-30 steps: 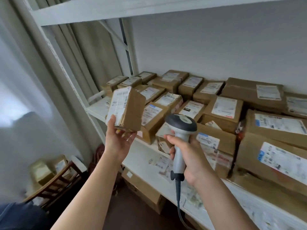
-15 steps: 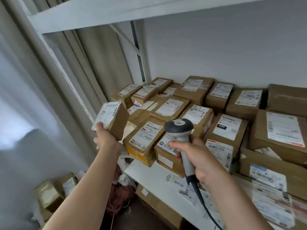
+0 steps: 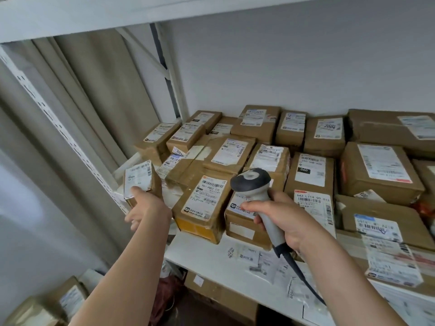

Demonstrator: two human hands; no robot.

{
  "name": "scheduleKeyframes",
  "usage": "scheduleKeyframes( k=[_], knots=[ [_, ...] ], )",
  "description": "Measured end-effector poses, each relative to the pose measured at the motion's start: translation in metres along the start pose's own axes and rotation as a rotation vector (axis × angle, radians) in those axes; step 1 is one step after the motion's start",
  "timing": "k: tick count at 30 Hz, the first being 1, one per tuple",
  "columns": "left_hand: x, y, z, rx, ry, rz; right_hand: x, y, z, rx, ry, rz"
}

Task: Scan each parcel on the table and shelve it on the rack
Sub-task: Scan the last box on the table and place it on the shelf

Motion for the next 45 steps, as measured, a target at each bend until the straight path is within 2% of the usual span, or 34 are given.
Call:
scheduleKeyframes(
  k=[8, 26, 33, 39, 42, 45],
  knots=[
    [0.003, 0.005, -0.002, 0.018, 0.009, -0.043, -0.001, 0.006, 0.001, 0.009, -0.008, 0.043],
    [-0.014, 0.007, -0.024, 0.032, 0.028, -0.062, 0.0, 0.029, 0.003, 0.232, -0.087, 0.17],
    [-0.018, 0.016, -0.037, 0.061, 0.032, -0.115, -0.007, 0.033, -0.001, 0.211, -0.071, 0.149],
    [-0.028, 0.026, -0.061, 0.103, 0.123, -0.124, -0.009, 0.033, -0.003, 0.169, -0.049, 0.115],
    [-0.031, 0.029, -0.07, 0.068, 0.155, -0.263, -0.011, 0.033, -0.003, 0.142, -0.036, 0.106],
    [-0.032, 0.032, -0.069, 0.123, 0.216, -0.337, -0.01, 0.033, -0.003, 0.123, -0.027, 0.112]
  ],
)
Point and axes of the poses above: each hand's wrist, its own z-axis away from the middle knuckle, its own y-axis out of the palm, x = y × z, the point moved 1 cm from there along -z, towards the middle knuckle, and after that the axes turned 5 degrees about z, right-handed, at the moved point
